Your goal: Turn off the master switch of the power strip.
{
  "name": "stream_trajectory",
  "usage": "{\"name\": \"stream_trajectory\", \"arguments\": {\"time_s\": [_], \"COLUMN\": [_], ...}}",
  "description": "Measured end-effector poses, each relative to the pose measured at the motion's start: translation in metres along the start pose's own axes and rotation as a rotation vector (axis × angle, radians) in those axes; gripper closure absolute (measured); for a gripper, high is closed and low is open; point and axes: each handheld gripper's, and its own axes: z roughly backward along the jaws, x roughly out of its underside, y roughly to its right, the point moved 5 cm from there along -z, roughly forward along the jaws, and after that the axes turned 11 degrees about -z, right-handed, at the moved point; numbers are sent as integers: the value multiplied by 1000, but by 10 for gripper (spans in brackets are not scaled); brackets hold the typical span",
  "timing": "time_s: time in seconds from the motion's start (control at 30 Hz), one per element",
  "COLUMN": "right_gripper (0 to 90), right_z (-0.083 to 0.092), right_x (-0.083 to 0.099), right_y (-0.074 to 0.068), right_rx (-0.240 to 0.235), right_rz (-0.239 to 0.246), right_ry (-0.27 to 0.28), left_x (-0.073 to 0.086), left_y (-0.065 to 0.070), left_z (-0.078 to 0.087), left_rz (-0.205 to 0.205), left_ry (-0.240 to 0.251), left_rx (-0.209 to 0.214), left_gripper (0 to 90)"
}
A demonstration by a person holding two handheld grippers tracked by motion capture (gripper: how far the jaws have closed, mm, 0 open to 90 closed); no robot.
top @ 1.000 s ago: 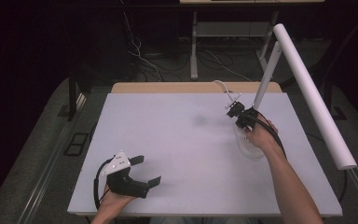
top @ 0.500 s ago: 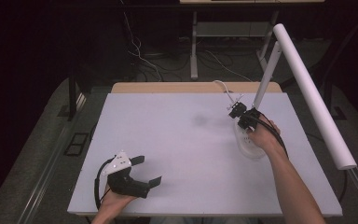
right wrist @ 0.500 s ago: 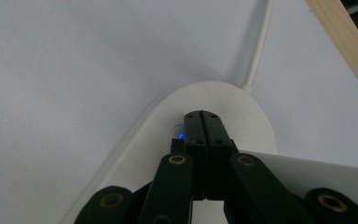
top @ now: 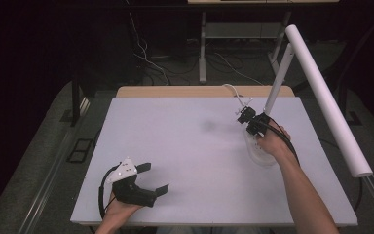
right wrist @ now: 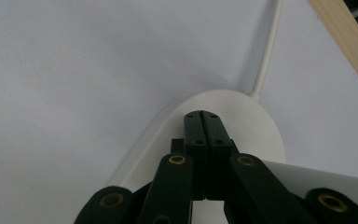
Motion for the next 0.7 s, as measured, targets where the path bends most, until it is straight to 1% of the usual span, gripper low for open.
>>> {"name": "stream_trajectory", "arguments": {"time_s": [0.13,0.17,0.2,0.27,0.3,0.37,0.4,0.43,0.7], "right_gripper": [897,897,898,898,898,898,898,898,900], "right_z": [-2,-2,-2,-2,-1,-1,0,0,-1], "right_x": [1,2,2,4,4,5,6,6,5], "right_y": [1,0,0,0,1,4,4,4,3], "right_rx": [4,13,17,12,5,-37,-66,-78,-73], "right_rz": [-14,-11,-7,-24,-40,-74,-94,-92,-94], "right_ry": [-2,-2,4,20,24,32,31,33,36], "left_x": [0,0,0,0,0,1,1,1,1], "left_y": [0,0,1,1,1,2,2,2,2], "left_z": [0,0,0,-1,-2,-2,-3,-3,-2], "left_rz": [-1,-3,-3,-6,-5,-6,-7,-7,-8], "left_ry": [-1,-1,-2,-4,-6,-8,-9,-9,-13], "left_rx": [0,1,1,2,5,5,5,5,5], "left_gripper": [0,0,0,0,0,0,0,0,0]}}
